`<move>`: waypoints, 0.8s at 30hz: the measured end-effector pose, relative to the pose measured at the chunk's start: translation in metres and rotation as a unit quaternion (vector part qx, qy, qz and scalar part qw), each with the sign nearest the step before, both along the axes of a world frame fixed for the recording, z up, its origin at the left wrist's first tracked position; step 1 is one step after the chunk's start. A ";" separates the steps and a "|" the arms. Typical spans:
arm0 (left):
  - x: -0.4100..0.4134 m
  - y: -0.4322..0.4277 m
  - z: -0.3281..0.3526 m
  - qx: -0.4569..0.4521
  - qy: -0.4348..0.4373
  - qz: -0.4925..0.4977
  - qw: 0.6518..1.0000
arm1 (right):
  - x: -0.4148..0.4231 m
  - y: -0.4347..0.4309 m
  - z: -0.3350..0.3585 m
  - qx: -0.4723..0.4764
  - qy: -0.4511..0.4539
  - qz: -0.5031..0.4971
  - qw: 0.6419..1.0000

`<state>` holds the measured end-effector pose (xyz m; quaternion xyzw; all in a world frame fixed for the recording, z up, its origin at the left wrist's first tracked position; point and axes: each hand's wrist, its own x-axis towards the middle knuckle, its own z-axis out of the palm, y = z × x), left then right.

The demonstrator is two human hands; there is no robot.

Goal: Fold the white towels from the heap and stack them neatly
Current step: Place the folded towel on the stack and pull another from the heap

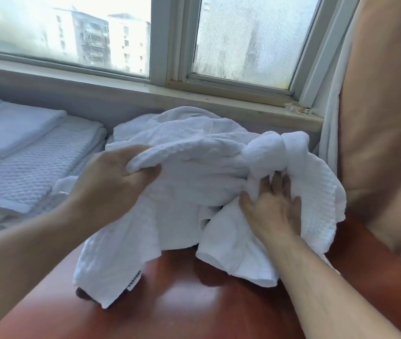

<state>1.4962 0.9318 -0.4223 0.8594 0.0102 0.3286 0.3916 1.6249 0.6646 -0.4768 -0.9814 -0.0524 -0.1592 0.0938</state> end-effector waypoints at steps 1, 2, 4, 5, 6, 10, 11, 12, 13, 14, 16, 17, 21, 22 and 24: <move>-0.001 0.000 0.007 -0.011 -0.030 0.009 0.999 | -0.001 0.003 0.002 -0.002 -0.022 -0.019 1.000; -0.001 0.000 0.013 -0.019 -0.055 0.021 0.998 | 0.000 0.005 0.006 0.005 -0.044 -0.031 0.999; 0.002 0.001 0.018 -0.008 -0.031 0.038 0.999 | 0.005 0.006 0.012 0.027 -0.066 -0.031 0.997; 0.005 0.002 0.016 0.014 0.033 0.036 0.999 | 0.007 0.005 0.014 0.040 -0.058 -0.022 0.997; 0.008 0.002 0.013 0.049 0.126 0.024 0.990 | 0.009 0.004 0.015 0.055 -0.039 -0.008 0.998; 0.024 -0.021 -0.005 0.217 0.297 0.013 0.930 | 0.006 -0.011 0.008 0.164 0.006 0.032 0.986; 0.031 -0.031 -0.005 0.218 0.246 0.016 0.944 | 0.003 -0.017 0.009 0.219 -0.005 0.034 0.975; 0.041 -0.041 -0.006 0.215 0.191 0.012 0.958 | -0.002 -0.022 0.012 0.268 -0.030 0.032 0.962; 0.051 -0.052 -0.006 0.223 0.159 -0.002 0.962 | -0.007 -0.025 0.015 0.309 -0.060 0.027 0.949; 0.061 -0.063 -0.006 0.246 0.153 -0.019 0.957 | -0.013 -0.027 0.017 0.335 -0.079 0.023 0.939; 0.079 -0.080 -0.014 0.292 0.174 -0.036 0.940 | -0.021 -0.028 0.017 0.306 -0.066 0.020 0.950; 0.086 -0.085 -0.019 0.309 0.175 -0.037 0.934 | -0.023 -0.028 0.017 0.249 -0.037 0.012 0.968; 0.095 -0.090 -0.048 0.343 0.106 -0.017 0.933 | -0.017 -0.035 0.009 0.072 0.023 -0.034 0.997; 0.096 -0.090 -0.056 0.361 0.087 -0.007 0.928 | -0.014 -0.035 0.006 0.064 0.009 -0.039 0.997; 0.101 -0.088 -0.066 0.393 0.048 0.010 0.918 | -0.008 -0.035 -0.001 0.079 -0.024 -0.042 0.996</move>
